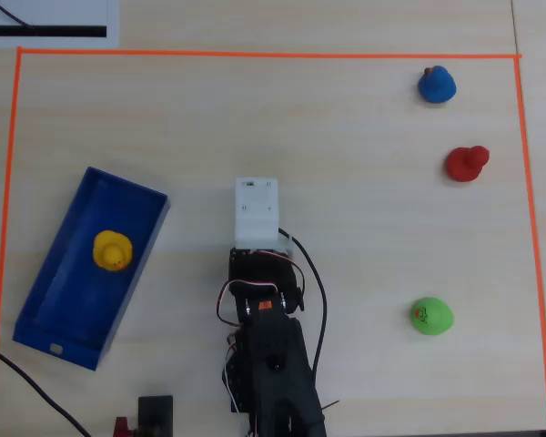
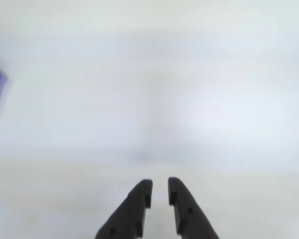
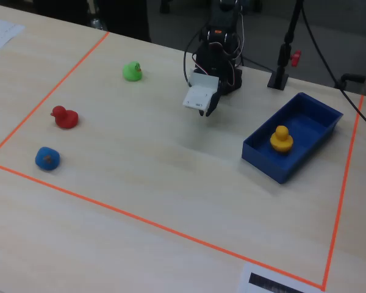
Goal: Grasp yellow duck and put it into box.
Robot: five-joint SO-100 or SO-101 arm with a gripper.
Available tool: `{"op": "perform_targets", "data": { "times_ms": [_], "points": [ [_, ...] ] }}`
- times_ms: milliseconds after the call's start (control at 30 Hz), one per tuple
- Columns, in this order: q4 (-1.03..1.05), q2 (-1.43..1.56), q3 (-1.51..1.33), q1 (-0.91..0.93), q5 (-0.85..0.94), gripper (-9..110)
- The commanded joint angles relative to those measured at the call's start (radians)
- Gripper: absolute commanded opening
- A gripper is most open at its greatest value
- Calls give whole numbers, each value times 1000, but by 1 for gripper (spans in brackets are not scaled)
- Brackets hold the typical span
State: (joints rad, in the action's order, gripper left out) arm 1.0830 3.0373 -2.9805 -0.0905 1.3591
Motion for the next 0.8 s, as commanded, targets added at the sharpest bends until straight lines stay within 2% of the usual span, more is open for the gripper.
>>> {"op": "perform_targets", "data": {
  "times_ms": [0, 133, 333, 767],
  "points": [
    [74, 112, -66, -8, 6, 0],
    [83, 121, -103, -8, 14, 0],
    [207, 215, -130, -17, 37, 0],
    [236, 273, -130, -5, 21, 0]
  ]
}}
